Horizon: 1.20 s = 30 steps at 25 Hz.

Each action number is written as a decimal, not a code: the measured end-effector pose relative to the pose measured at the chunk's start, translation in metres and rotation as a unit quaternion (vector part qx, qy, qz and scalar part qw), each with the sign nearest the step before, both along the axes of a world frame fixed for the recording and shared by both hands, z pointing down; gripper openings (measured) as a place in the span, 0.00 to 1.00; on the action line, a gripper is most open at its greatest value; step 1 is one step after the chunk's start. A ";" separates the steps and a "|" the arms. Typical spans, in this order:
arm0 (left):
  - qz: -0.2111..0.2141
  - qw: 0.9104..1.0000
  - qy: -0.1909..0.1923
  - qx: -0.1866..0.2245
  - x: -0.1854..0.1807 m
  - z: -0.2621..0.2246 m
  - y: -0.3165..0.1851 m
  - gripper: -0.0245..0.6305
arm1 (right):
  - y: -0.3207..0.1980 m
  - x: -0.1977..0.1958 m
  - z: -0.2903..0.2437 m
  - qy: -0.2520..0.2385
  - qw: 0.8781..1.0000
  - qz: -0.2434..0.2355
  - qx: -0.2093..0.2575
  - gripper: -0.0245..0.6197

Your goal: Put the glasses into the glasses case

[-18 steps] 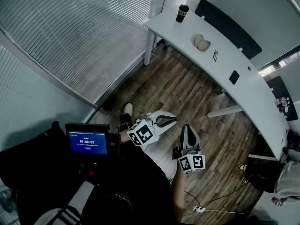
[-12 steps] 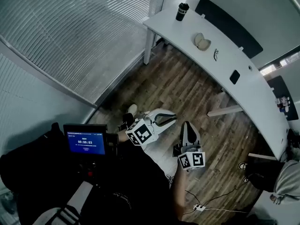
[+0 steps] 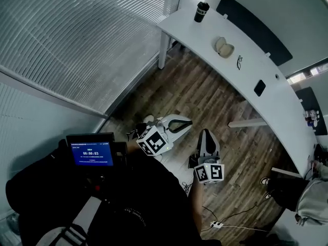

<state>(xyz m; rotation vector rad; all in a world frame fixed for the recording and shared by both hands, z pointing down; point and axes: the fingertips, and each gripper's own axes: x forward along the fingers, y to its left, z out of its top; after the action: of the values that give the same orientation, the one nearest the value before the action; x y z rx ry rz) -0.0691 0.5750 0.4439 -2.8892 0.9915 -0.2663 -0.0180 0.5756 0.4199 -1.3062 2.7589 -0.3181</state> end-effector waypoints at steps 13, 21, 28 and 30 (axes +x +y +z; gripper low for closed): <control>0.009 0.999 0.040 -0.010 -0.057 -0.024 -0.109 0.05 | -0.115 -0.084 -0.015 0.016 1.000 -0.019 -0.015 0.05; 0.028 0.999 0.040 -0.023 -0.091 -0.015 -0.155 0.05 | -0.160 -0.122 -0.006 0.028 0.999 -0.008 -0.032 0.05; 0.055 0.995 0.044 -0.065 -0.118 0.007 -0.182 0.05 | -0.191 -0.150 0.009 0.023 0.998 0.017 -0.060 0.05; 0.064 0.995 0.043 -0.068 -0.115 0.013 -0.175 0.05 | -0.189 -0.150 0.014 0.015 0.998 0.019 -0.066 0.05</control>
<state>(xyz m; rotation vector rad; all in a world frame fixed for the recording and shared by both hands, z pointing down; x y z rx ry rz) -0.1840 0.3999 0.4571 -3.0963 0.8269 -0.2104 -0.1676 0.3863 0.4343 -1.4030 2.7762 -0.4884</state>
